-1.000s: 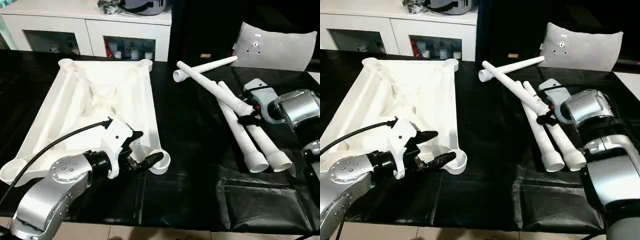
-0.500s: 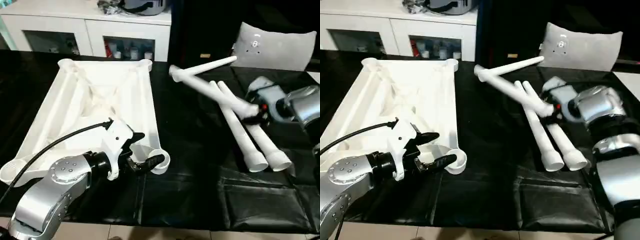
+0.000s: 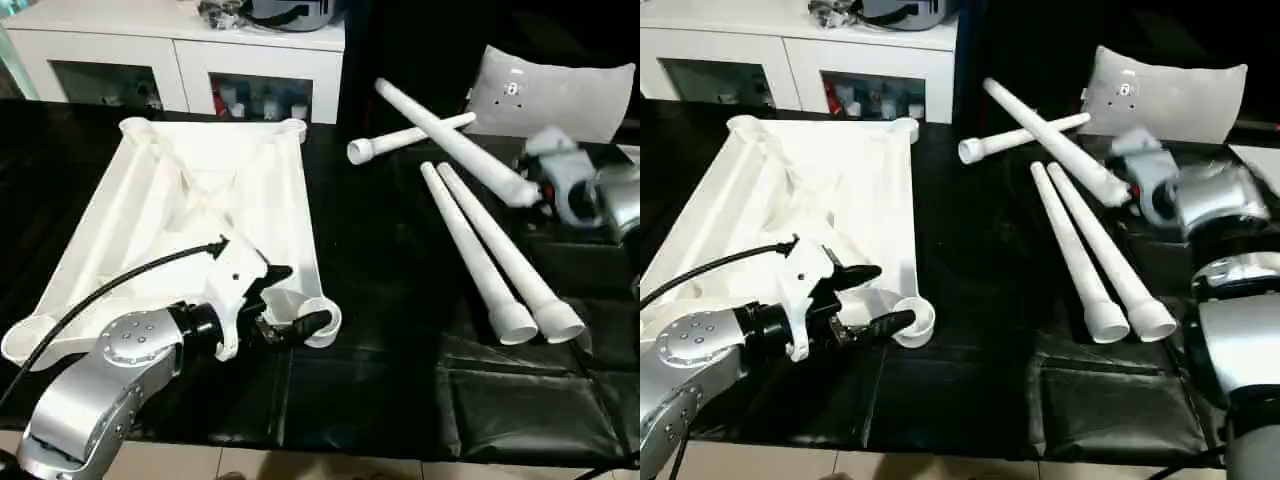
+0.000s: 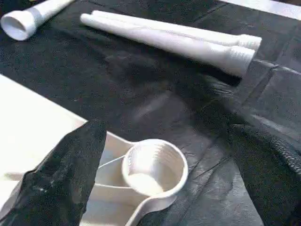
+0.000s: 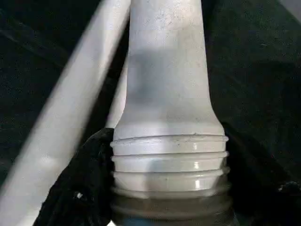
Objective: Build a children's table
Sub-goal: Insert table leg to table base
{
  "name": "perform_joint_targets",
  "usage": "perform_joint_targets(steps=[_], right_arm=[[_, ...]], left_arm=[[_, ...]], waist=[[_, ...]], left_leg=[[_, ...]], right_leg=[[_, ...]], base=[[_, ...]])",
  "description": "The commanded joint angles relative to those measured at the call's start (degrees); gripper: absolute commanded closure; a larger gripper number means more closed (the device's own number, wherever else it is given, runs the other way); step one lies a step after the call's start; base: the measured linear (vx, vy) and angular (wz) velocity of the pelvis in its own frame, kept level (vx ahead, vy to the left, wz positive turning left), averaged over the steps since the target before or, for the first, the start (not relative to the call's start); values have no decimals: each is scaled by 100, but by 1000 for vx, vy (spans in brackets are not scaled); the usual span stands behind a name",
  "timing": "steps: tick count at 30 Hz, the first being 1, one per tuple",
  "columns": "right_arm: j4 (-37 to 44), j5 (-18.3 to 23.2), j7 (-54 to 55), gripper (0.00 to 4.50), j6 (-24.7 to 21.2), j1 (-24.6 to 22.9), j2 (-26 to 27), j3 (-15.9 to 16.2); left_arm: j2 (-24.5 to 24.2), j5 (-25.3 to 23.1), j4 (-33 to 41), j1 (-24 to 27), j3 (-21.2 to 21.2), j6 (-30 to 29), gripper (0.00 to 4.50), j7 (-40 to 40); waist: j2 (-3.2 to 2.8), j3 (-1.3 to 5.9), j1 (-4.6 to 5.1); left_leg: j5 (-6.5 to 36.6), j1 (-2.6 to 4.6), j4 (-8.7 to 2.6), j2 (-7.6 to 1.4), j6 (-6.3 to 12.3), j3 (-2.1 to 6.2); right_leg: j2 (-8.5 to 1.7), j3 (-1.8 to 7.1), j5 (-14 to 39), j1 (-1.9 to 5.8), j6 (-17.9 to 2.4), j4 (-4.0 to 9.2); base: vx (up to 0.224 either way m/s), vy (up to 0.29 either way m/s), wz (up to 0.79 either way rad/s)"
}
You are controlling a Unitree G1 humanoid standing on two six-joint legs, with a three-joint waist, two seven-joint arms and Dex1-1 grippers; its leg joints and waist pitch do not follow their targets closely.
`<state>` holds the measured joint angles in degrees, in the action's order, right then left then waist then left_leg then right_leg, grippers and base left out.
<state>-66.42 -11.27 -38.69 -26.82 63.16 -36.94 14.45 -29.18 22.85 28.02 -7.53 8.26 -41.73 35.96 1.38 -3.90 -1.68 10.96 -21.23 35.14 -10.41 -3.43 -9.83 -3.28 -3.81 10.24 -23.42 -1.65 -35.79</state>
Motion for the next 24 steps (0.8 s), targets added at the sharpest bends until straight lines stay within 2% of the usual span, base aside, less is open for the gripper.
perform_joint_targets(steps=[1,5,8,11,14,24], right_arm=[[-62,-99,116,170,135,72,-6,47],[-245,-320,-79,170,516,46,30,263],[-293,-426,-203,170,621,31,32,356],[-411,-666,-511,170,801,5,30,595],[-495,-843,-786,170,849,49,7,769],[-488,-1065,-1177,170,1061,134,-40,976]], left_arm=[[-60,50,85,-77,56,-57,0,18],[-57,49,92,-68,19,-62,0,11],[-55,41,92,-64,10,-60,0,12],[-63,43,95,-57,-10,-67,0,17],[-69,47,96,-55,-26,-75,0,11],[-67,42,93,-50,-27,-80,0,0]], waist=[[11,368,13],[21,359,24],[20,362,19],[8,352,16],[11,344,13],[10,334,39]], left_leg=[[1299,7,-308,-201,54,56],[1323,0,-299,-199,100,47],[1249,-12,-295,-209,136,48],[1320,-9,-293,-215,144,48],[1366,-6,-296,-217,148,53],[1491,1,-293,-219,140,63]], right_leg=[[-363,254,1778,290,-1160,451],[-367,258,1878,278,-1140,461],[-360,261,1760,273,-1162,440],[-359,258,1762,262,-1220,439],[-361,261,1838,265,-1194,445],[-364,257,2063,248,-1132,460]], base=[[0,0,0],[0,0,0],[0,0,0],[0,0,0],[0,0,0],[0,0,0]])
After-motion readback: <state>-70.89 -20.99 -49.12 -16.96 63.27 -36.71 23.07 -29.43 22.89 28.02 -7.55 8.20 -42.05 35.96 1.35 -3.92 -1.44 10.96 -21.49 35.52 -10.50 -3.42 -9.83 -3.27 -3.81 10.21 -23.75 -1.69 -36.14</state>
